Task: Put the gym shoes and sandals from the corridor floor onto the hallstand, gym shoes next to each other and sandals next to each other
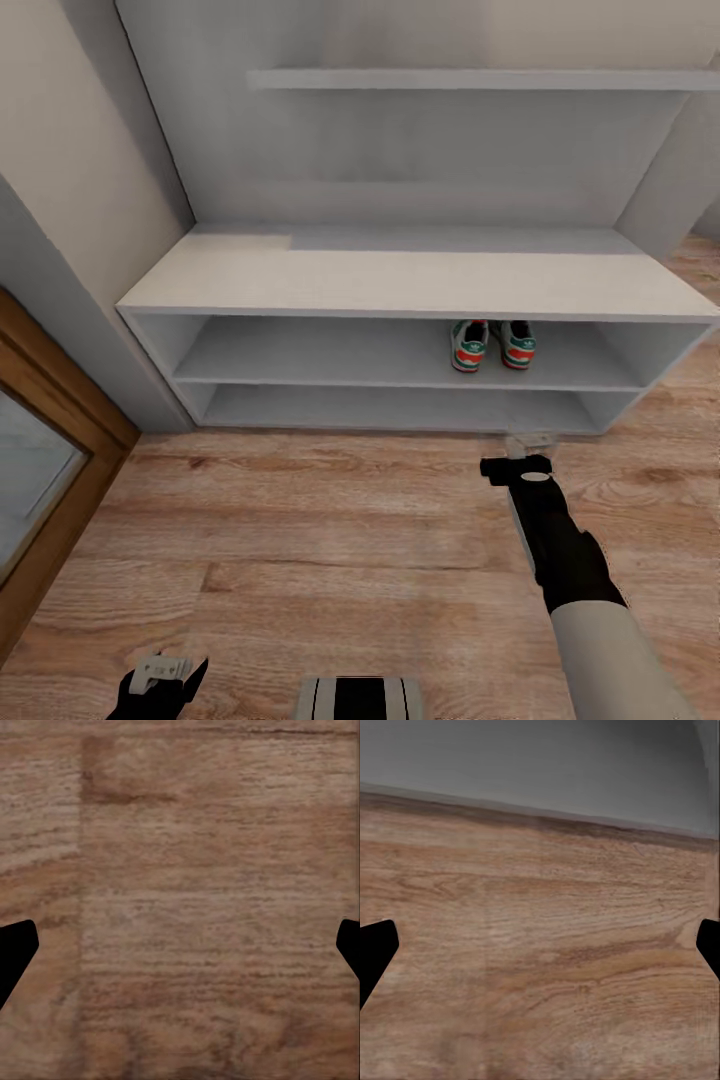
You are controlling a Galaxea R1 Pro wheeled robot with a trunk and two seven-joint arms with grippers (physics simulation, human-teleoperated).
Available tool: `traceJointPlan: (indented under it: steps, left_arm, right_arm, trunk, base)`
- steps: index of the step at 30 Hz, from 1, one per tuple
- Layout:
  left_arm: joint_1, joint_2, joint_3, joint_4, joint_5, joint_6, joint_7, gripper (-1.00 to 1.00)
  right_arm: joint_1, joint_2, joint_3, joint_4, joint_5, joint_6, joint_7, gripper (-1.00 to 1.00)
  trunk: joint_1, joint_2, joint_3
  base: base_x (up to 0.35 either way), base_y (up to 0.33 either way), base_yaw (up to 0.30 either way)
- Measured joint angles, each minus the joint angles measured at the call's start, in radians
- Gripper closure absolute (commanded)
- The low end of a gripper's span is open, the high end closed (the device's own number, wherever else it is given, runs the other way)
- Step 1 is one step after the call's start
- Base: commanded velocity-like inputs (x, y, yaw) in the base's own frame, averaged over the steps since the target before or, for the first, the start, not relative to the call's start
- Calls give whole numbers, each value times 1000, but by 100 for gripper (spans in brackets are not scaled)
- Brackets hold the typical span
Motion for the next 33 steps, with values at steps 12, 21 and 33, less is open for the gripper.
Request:
traceJointPlan:
  steps: [12,21,33]
  left_arm:
    - [0,-1,0,9,1,-1,1,-100]
    - [0,-2,1,12,3,-2,4,-100]
    - [1,-7,4,17,2,-34,12,-100]
  right_arm:
    - [26,-40,-7,421,-5,-216,-4,-100]
    - [36,-90,-2,802,-13,-616,-4,-100]
    - [108,-145,1,1054,-137,-1107,3,-100]
  trunk:
    - [0,0,0]
    - [0,0,0]
    - [0,0,0]
  base:
    - [-17,0,0]
    - [-1,0,0]
    - [0,0,0]
